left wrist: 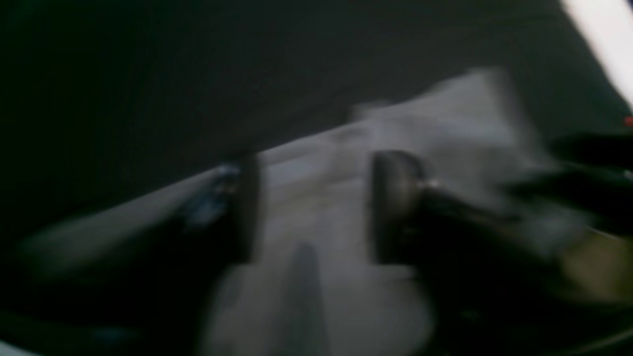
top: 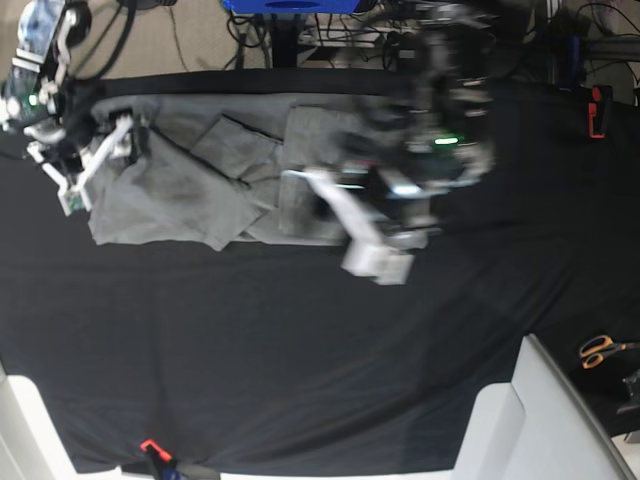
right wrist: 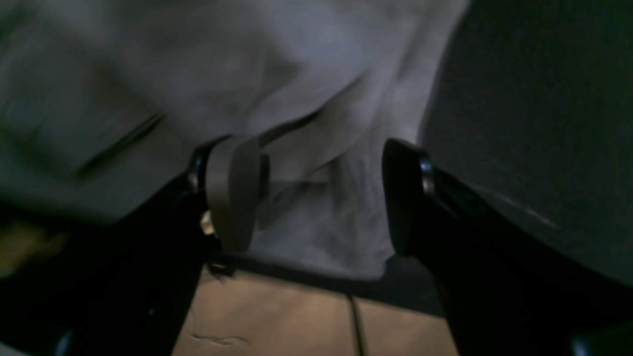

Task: Fold the T-shirt properly
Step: 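Lay the folded end down and release with the left gripper, then move the right gripper over the shirt toward the left gripper's fold, then move the right gripper out to the unfolded shirt end beside it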

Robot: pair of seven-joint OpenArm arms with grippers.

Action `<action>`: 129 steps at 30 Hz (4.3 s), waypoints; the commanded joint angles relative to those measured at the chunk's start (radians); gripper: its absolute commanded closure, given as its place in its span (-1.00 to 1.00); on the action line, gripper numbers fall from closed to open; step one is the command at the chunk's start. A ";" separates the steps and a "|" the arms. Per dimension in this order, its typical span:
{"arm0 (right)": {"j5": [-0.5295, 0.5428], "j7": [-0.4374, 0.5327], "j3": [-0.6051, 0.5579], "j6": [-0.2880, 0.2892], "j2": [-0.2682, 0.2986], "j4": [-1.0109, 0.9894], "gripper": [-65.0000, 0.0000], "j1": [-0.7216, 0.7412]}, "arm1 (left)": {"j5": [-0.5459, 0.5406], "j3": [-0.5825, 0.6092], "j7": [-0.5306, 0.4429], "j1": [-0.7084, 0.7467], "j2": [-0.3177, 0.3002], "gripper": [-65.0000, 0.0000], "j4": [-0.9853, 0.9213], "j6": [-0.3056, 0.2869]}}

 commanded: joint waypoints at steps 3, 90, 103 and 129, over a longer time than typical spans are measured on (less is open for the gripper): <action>0.024 0.019 -0.057 0.035 -0.054 0.141 -0.14 -0.067 | -0.008 -0.172 -0.013 0.044 -0.072 1.00 -0.005 0.007; 0.299 -0.149 -0.425 -0.057 -0.050 0.014 -0.20 -0.041 | -0.005 -0.499 -0.577 0.300 -0.340 1.00 -0.450 -0.001; 0.299 -0.341 0.266 0.035 0.157 -0.364 -0.22 0.353 | -0.005 -0.499 -0.576 0.303 -0.316 1.00 -0.445 -0.001; 0.667 -0.465 0.200 0.035 0.288 -0.818 -0.38 0.398 | -0.005 -0.499 -0.576 0.317 -0.291 1.00 -0.442 -0.001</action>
